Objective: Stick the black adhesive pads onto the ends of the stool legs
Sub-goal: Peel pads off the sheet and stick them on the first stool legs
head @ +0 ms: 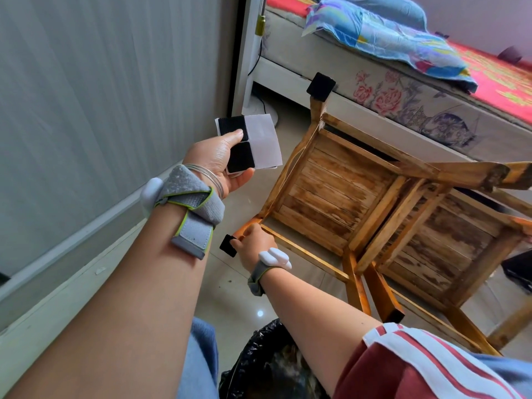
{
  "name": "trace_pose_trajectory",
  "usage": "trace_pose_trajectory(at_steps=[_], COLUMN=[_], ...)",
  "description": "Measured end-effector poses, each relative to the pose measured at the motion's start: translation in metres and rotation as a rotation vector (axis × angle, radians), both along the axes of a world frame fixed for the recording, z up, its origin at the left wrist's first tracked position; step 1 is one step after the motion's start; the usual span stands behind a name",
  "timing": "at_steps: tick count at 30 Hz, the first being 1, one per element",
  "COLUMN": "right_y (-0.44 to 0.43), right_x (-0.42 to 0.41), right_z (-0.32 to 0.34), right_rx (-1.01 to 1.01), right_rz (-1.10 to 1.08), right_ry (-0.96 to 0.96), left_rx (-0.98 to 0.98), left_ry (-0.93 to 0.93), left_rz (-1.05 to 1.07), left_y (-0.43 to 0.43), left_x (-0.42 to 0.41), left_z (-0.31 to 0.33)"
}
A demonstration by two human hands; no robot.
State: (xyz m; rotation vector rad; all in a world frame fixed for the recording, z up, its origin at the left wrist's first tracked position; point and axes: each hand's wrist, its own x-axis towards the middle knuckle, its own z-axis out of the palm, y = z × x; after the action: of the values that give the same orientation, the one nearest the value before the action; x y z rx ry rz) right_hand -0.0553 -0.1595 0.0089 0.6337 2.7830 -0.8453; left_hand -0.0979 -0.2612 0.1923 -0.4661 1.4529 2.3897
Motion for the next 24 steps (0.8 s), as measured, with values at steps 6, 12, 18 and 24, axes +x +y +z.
trace_pose_trajectory(at_steps=[6, 12, 18, 24], right_y=[-0.001, 0.002, -0.001, -0.001], right_x=[-0.004, -0.008, -0.009, -0.007], right_z=[0.005, 0.016, 0.022, 0.022], right_rx=[0.049, 0.108, 0.154, 0.226], right_rz=[0.195, 0.233, 0.293, 0.342], right_ry=[-0.085, -0.081, -0.197, -0.176], left_rx=[-0.005, -0.009, -0.014, -0.019], left_ry=[0.007, 0.019, -0.007, 0.004], left_rz=[-0.010, -0.022, -0.021, -0.038], left_y=[0.001, 0.003, 0.004, 0.009], left_x=[0.002, -0.001, -0.001, -0.003], left_z=[-0.001, 0.001, -0.002, -0.002])
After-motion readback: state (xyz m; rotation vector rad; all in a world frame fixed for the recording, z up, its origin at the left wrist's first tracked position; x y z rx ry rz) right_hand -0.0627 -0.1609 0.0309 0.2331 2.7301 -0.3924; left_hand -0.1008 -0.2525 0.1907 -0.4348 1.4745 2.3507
